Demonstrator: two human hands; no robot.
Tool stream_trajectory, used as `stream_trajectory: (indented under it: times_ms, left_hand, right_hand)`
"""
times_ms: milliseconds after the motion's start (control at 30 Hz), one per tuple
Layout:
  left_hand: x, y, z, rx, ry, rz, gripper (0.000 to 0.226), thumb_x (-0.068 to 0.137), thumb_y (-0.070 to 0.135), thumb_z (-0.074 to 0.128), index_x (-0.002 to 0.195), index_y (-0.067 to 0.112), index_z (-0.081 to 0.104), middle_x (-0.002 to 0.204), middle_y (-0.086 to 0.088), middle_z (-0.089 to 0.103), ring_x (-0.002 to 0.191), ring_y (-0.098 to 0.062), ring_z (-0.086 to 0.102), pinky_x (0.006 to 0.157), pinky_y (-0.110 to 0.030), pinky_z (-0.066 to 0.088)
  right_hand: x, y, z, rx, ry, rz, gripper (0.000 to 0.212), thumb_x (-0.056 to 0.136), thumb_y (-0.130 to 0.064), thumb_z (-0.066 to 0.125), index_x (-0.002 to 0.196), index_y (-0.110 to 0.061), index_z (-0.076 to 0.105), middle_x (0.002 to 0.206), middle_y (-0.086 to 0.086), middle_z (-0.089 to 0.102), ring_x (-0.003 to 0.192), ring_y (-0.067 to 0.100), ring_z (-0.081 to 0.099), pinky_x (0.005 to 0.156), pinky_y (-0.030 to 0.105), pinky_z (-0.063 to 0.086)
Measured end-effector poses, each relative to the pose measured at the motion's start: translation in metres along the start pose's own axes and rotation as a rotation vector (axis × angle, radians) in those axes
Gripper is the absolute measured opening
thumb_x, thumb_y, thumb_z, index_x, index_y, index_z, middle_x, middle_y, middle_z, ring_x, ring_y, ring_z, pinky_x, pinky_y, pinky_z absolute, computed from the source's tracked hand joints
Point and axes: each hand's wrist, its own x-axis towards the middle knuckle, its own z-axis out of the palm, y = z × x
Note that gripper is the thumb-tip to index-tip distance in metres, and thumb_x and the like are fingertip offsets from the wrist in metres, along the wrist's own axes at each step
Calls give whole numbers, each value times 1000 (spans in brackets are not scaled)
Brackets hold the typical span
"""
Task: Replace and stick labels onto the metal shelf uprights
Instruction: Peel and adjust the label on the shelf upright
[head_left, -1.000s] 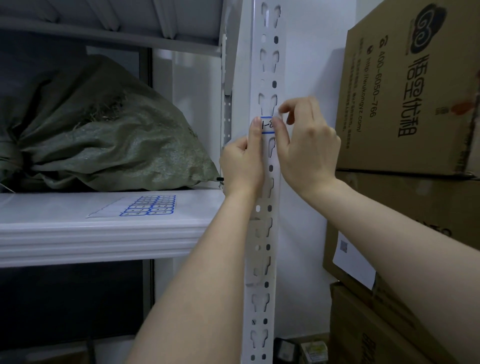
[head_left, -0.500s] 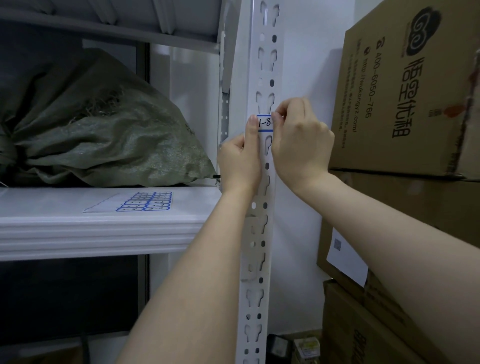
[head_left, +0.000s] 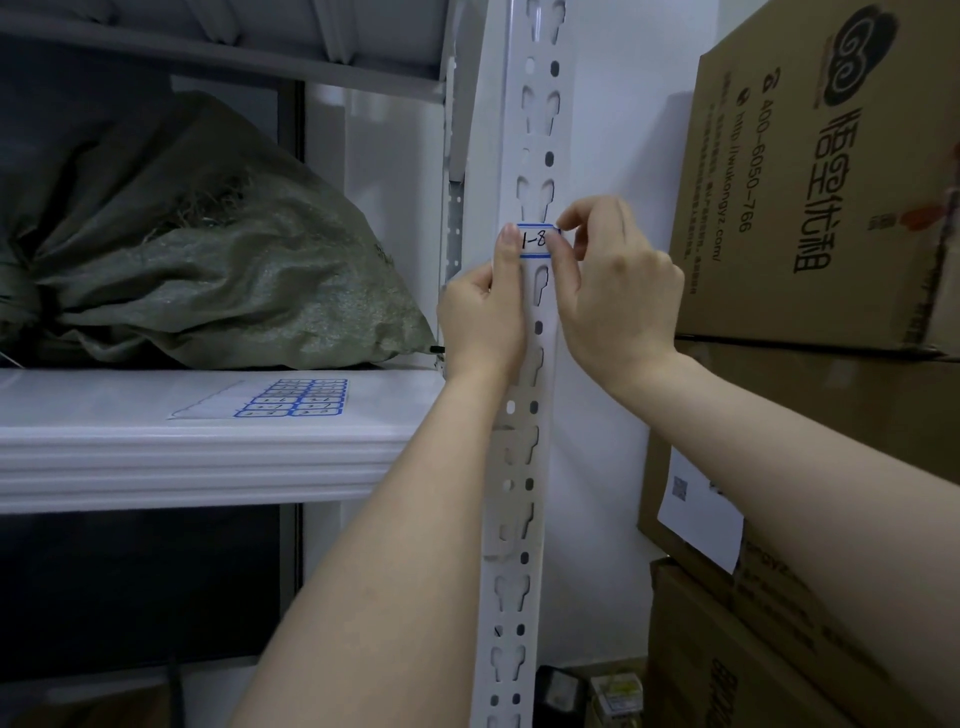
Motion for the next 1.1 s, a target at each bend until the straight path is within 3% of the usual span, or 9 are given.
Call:
stream_trajectory:
  times_ms: [67,233,533,700,833,967,1100]
  left_hand:
    - [0,0,0,1,-2,-6,61,98,47,47,51,21,18,39,12,18,42,-7,20,41,-18,17]
    - [0,0,0,1,5,-19,61,97,49,47,52,21,17,42,12,17,44,-7,19,42,-20,18]
    - [-1,2,1,22,28,-25,64,97,49,47,48,23,17,38,11,18,44,-9,20,46,-25,17]
    - [-1,2,1,29,28,-16,62,98,48,47,50,22,17,38,11,18,43,-8,20,44,-23,17]
    - [0,1,0,33,21,-8,62,98,49,47,50,22,18,40,11,19,44,-8,20,42,-21,17]
    - [0,-1,0,39,23,8,61,98,48,47,51,22,18,41,11,18,44,-8,20,43,-21,18]
    - [0,-1,0,34,18,-3,62,98,49,46,50,22,17,39,11,18,44,-8,20,43,-22,17]
  right_hand:
    - [1,-1,2,15,19,25,23,95,-30,49,95,-11,61,86,0,63,57,25,58,47,29,40]
    - [5,-1,1,33,76,56,18,92,-27,54,86,-13,64,80,-2,66,60,21,60,53,23,29]
    - [8,-6,9,-53,57,67,18,92,-22,52,86,-6,59,64,6,62,48,32,56,46,27,33]
    - [5,-5,10,-45,24,42,20,93,-22,49,88,-5,58,63,7,61,47,34,56,44,33,42]
    - [-8,-1,6,6,25,9,18,95,-23,49,90,-6,57,66,4,62,45,29,54,42,28,37]
    - [-8,0,6,63,34,70,23,95,-28,47,102,-8,56,77,2,66,54,29,60,49,34,48]
    - [-2,-6,8,61,72,72,21,93,-29,52,95,-10,61,72,-1,66,54,28,59,48,28,41]
